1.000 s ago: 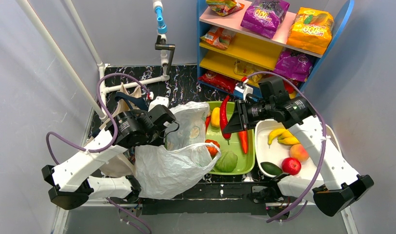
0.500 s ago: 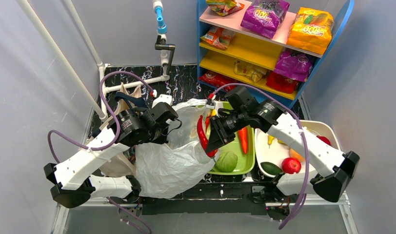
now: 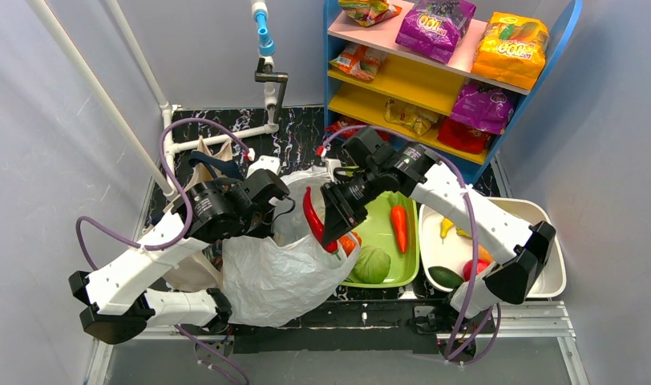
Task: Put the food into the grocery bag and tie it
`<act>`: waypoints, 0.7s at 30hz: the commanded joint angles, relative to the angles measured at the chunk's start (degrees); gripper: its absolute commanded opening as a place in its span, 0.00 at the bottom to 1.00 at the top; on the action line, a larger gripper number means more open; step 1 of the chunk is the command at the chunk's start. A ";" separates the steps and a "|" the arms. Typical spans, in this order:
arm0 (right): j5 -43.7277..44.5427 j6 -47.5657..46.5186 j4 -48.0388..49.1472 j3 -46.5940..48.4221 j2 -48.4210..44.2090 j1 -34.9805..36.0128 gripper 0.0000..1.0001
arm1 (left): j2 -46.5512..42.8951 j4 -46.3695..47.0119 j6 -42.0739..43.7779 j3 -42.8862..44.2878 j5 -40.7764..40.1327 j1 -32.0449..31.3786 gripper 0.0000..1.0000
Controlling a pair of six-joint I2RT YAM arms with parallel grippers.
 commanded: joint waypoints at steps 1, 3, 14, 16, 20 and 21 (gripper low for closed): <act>0.97 -0.09 -4.00 9.23 3.16 0.02 0.01 | -1.51 -2.07 0.79 -0.01 -0.94 -0.29 0.00; 2.07 -0.45 -5.86 11.95 5.80 -0.03 0.01 | -1.47 -1.96 1.02 -0.22 -0.93 -0.24 0.00; 10.35 -1.36 -8.41 19.18 14.41 0.00 0.01 | -1.48 -1.47 2.72 -0.37 -0.20 -0.23 0.00; 10.51 -2.01 -8.56 17.61 14.57 0.10 0.01 | -1.37 -1.69 2.76 -0.02 -0.32 -0.25 0.00; 10.30 -4.26 -10.23 13.83 12.55 0.36 0.01 | -1.33 -2.06 2.42 0.40 -0.80 -0.25 0.00; 10.17 -4.93 -10.52 12.37 11.42 0.59 0.01 | -1.25 -2.16 2.46 0.45 -0.84 -0.23 0.00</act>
